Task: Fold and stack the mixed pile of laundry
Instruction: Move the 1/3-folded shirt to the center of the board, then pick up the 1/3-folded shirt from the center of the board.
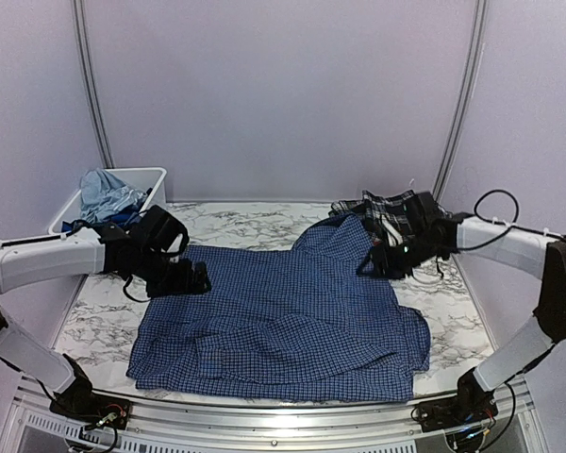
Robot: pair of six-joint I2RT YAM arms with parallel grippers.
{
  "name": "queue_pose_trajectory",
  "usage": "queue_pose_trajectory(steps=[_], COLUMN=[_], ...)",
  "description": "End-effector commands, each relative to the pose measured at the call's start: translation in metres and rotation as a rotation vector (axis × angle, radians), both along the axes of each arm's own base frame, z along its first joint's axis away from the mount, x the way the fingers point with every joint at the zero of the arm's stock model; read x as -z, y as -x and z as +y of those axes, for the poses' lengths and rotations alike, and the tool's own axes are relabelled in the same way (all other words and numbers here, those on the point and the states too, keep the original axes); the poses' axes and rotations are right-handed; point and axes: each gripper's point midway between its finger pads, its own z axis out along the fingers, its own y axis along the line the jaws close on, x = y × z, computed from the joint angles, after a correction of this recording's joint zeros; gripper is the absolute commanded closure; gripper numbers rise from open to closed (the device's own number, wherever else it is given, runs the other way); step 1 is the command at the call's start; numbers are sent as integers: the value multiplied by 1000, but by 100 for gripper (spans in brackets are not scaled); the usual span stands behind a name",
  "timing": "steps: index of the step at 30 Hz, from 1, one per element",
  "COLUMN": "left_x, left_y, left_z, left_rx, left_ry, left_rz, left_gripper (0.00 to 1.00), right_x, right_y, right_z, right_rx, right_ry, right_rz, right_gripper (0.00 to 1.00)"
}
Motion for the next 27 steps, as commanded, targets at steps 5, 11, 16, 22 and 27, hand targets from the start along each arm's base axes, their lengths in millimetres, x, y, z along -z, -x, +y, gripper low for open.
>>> queue_pose_trajectory(steps=[5,11,16,22,27], left_x=[-27,-25,-19,-10,-3], left_y=[-91,-139,-161,-171,-176], left_z=[9,22,26,34,39], left_rx=[-65,-125,-138,-152,-159], left_ry=[-46,-55,-44,-56,-65], left_rz=[-85,-96,-90,-78,-69], left_gripper=[1,1,1,1,1], right_x=[-56,-32,-15,6,14], right_y=[-160,-213,-230,-233,-234], right_z=[-12,-14,-19,-41,-49], right_rx=[62,75,81,107,117], right_ry=[204,250,293,360,384], right_rz=[-313,-315,-299,-262,-252], right_gripper=[52,54,56,56,56])
